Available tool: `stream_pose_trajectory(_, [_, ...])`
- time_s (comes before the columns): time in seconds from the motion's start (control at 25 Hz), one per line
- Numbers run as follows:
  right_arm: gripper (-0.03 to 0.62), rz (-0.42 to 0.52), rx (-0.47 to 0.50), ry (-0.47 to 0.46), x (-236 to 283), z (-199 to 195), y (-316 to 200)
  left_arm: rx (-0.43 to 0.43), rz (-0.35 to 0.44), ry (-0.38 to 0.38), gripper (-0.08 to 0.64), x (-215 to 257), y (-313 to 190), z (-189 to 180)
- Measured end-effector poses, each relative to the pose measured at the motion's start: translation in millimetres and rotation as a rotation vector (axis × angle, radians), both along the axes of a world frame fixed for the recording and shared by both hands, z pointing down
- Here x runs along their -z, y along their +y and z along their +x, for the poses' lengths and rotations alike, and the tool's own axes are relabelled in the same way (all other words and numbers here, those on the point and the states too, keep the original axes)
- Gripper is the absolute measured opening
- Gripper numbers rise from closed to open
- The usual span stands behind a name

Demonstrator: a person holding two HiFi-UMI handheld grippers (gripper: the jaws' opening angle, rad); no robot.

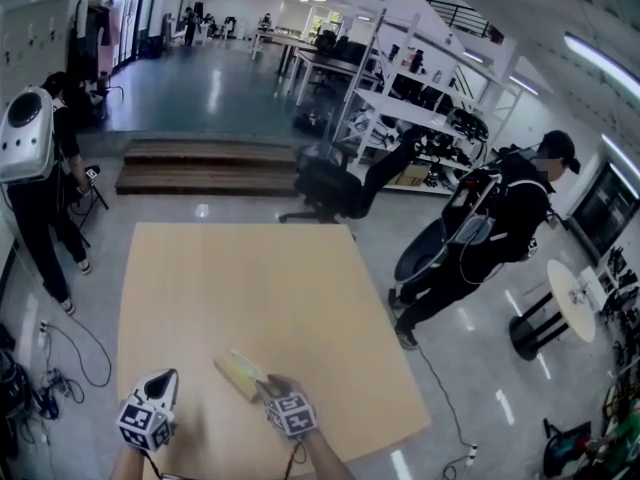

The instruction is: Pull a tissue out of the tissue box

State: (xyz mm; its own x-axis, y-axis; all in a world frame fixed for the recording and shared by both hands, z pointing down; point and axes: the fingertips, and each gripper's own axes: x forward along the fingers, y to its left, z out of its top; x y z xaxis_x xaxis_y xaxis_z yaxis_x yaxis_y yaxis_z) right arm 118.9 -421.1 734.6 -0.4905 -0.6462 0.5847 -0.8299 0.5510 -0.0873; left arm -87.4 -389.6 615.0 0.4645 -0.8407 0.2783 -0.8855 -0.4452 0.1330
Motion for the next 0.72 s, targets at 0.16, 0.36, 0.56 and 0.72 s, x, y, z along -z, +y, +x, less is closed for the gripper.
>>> stream_pose_trajectory(0.16, [0.143, -0.004, 0.008, 0.019, -6, -3, -7, 0.010, -0.003, -0.006, 0.008, -1, -3, -3])
stream_pose_trajectory(0.36, [0.143, -0.026, 0.003, 0.042, -23, -2, -14, 0.018, -0.008, -0.006, 0.008, -1, -3, -6])
stream_pose_trajectory(0.56, [0.143, -0.033, -0.001, 0.033, -23, -12, -17, 0.026, -0.008, -0.011, 0.008, -2, -3, -16])
stream_pose_trajectory(0.72, [0.141, -0.039, -0.005, 0.035, -25, -11, -21, 0.031, -0.012, -0.012, 0.008, -1, -6, -17])
